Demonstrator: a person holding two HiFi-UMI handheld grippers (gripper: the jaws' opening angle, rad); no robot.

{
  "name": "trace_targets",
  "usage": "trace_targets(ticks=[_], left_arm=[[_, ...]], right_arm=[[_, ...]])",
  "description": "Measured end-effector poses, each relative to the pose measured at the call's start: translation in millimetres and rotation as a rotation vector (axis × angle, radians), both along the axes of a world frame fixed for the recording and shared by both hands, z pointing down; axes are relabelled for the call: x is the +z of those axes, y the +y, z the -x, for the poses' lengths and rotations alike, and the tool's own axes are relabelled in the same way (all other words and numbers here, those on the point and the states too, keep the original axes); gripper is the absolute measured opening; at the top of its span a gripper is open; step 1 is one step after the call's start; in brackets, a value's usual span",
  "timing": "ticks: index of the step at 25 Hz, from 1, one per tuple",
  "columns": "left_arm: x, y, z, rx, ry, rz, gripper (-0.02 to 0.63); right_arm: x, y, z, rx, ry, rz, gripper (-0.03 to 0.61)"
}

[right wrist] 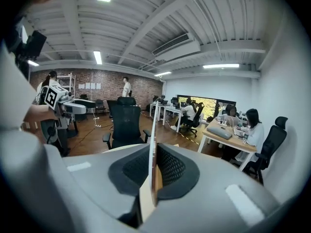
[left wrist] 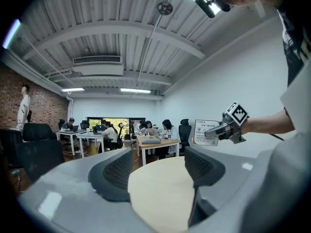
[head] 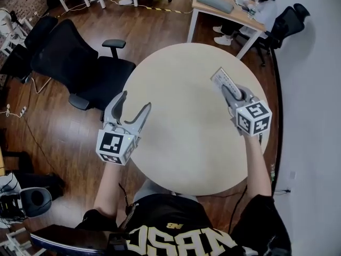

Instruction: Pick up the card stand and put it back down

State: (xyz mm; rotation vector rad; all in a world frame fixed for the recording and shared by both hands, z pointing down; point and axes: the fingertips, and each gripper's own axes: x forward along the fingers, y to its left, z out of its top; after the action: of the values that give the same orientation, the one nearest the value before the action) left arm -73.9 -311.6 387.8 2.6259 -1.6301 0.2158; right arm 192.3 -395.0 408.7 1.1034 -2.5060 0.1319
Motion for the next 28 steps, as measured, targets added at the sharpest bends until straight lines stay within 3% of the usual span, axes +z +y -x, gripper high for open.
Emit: trace_targets(ticks=[10, 17, 22, 28], left_arm=[[37.5, 5.7, 11.2, -0.06, 0.077, 0.044, 0.339], [71.7, 12.2, 25.1, -0.074, 0.096, 0.091, 0.339], [105.1, 18.1, 25.5, -0.063, 0.098, 0.143, 0.339], [136.3, 23.5, 20.0, -0.043, 0.098, 0.187, 0.339]], right_arm=[[50.1, -67.5, 38.7, -0.176, 0.006, 0.028, 0.02], [112.1, -78.4, 105.1, -0.361, 0.011, 0.06, 0.02], [188.4, -56.5, 153.1, -0.508, -0.003, 0.178, 0.02], [276.4, -12.8, 178.6, -0.638, 0.028, 0.312, 0.02]])
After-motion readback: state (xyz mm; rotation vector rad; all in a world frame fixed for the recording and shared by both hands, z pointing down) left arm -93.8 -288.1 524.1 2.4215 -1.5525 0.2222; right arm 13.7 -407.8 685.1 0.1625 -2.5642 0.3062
